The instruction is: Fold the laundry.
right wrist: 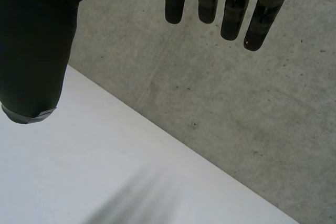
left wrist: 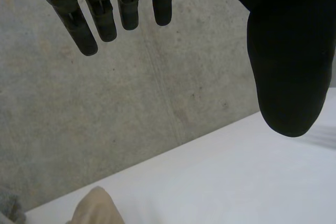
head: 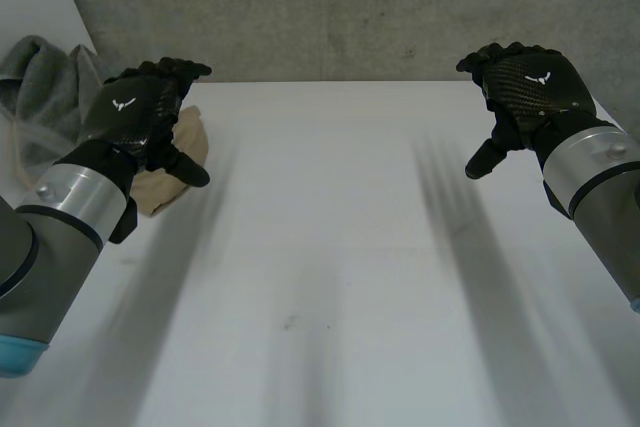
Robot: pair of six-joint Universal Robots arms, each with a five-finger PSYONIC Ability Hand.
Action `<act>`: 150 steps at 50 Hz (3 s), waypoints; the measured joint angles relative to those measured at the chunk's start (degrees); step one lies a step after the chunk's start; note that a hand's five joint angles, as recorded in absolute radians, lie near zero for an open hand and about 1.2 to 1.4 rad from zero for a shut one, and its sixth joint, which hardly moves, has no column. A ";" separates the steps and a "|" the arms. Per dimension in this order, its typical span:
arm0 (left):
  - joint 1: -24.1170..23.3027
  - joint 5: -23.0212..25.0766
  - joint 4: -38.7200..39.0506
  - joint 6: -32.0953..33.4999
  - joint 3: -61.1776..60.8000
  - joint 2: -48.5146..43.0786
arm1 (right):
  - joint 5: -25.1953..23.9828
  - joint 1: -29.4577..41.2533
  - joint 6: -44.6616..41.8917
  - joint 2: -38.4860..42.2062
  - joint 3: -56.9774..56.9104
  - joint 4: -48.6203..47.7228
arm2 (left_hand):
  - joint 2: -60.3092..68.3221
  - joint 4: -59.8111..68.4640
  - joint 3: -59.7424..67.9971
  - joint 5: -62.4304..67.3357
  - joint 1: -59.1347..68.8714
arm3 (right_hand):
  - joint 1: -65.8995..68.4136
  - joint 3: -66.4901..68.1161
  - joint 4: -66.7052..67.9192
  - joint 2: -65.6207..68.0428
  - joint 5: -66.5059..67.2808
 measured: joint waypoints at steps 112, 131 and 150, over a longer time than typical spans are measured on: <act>20.28 17.29 -1.10 53.09 38.86 -45.83 | -0.25 1.31 -2.81 1.17 0.54 0.03 | 1.41 1.32 1.14 0.43 1.04 | 0.00 0.00 0.00 0.00 0.00; 23.00 11.63 -5.68 53.10 50.85 -53.44 | -0.23 1.23 -2.89 2.49 0.41 0.00 | 55.60 55.21 54.30 52.08 49.97 | 0.00 0.00 0.00 0.00 0.00; 12.35 6.55 5.00 50.27 33.40 -26.32 | -0.26 0.82 -2.90 1.97 -0.02 0.06 | 56.16 56.46 55.49 53.30 52.07 | 0.00 0.00 0.00 0.00 0.00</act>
